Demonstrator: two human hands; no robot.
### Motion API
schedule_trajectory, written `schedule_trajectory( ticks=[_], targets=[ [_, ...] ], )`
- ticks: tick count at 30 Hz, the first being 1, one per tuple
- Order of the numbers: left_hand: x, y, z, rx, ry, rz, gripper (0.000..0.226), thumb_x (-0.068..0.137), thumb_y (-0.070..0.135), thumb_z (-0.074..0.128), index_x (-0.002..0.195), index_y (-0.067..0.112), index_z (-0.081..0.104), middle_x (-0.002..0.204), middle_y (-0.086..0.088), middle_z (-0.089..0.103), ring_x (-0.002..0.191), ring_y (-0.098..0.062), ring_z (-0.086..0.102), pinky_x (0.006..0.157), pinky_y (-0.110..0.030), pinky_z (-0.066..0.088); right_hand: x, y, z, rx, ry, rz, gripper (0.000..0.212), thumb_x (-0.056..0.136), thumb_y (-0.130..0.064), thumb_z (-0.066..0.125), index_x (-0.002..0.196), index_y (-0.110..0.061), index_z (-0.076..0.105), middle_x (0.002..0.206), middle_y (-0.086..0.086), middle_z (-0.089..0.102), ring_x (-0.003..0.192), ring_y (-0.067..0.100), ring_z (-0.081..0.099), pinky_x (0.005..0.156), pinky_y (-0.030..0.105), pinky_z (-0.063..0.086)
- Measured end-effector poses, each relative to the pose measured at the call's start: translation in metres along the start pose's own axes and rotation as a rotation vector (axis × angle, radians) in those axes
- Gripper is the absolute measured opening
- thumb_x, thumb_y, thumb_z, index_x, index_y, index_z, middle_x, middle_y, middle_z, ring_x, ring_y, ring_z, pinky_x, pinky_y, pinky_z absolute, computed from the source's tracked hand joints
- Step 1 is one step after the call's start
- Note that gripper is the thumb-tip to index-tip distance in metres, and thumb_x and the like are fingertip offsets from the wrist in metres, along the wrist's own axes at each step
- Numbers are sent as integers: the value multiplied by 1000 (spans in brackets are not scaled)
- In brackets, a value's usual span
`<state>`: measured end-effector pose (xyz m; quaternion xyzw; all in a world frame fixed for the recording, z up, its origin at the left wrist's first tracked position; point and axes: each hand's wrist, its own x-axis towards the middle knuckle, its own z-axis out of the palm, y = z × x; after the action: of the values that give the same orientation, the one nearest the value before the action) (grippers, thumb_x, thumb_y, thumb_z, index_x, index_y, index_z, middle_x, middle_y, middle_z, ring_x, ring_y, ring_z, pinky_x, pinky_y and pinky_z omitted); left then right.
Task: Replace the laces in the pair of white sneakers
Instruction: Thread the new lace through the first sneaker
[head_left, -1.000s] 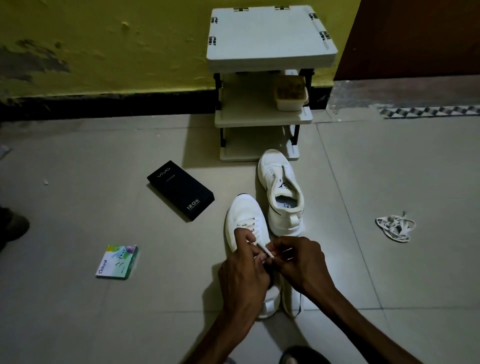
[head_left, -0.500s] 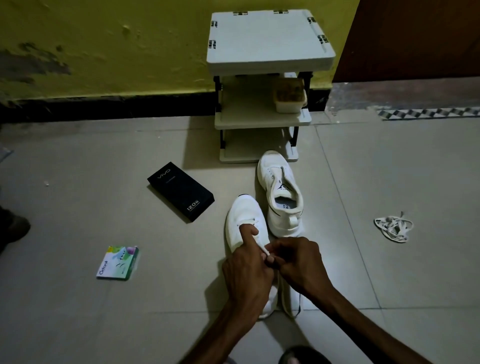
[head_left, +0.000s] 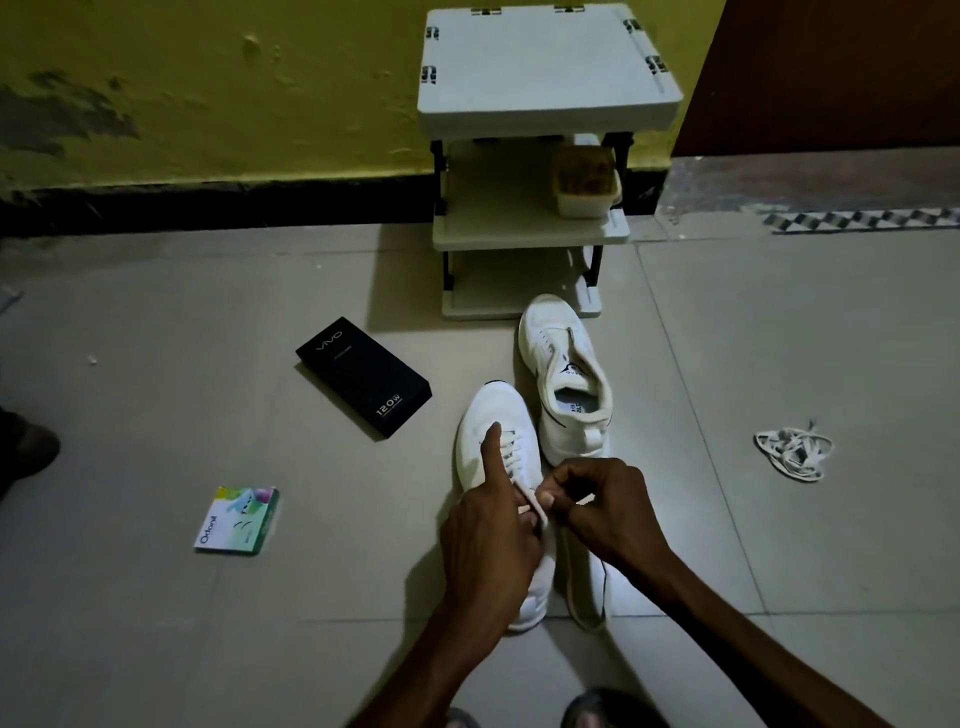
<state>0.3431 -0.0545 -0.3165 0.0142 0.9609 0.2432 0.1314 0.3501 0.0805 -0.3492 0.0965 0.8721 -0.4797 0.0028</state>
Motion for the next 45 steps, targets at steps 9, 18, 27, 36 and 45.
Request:
schedule_trajectory(
  ticks=[9,18,27,36,45],
  targets=[
    [0,-12,1,-4,-3,138,66,94,29,59,149,36,24,131,1,58,117,-21,54,96,-33,45,7,-72,-66,720,122,-10,17,91,4,51,79,-8,55,86,7,64,86,27,68,82,40,57],
    [33,-21,-28,-102,358,324,25,90,23,65,115,21,61,104,4,63,95,-18,56,76,-28,43,7,-37,-21,-273,-147,134,10,92,-16,54,85,-24,54,84,-2,65,78,17,61,59,23,42],
    [8,-32,6,-297,-84,95,68,76,32,79,132,28,42,126,6,41,112,-15,54,76,-14,35,12,-33,-14,-693,-142,-34,15,89,-29,57,89,-19,47,92,2,56,83,24,58,59,26,27],
    [11,-35,9,-106,75,4,55,83,23,72,133,26,48,127,4,53,114,-14,55,81,-15,37,22,-39,-33,-139,-368,194,28,93,-22,60,66,-18,58,63,-7,56,61,7,49,57,23,35],
    [9,-38,9,-48,122,52,50,82,27,76,126,27,53,119,4,57,105,-14,59,78,-19,41,23,-64,-73,-7,-329,202,33,94,-22,59,62,-19,53,54,-14,49,59,8,43,64,29,35]
  ],
)
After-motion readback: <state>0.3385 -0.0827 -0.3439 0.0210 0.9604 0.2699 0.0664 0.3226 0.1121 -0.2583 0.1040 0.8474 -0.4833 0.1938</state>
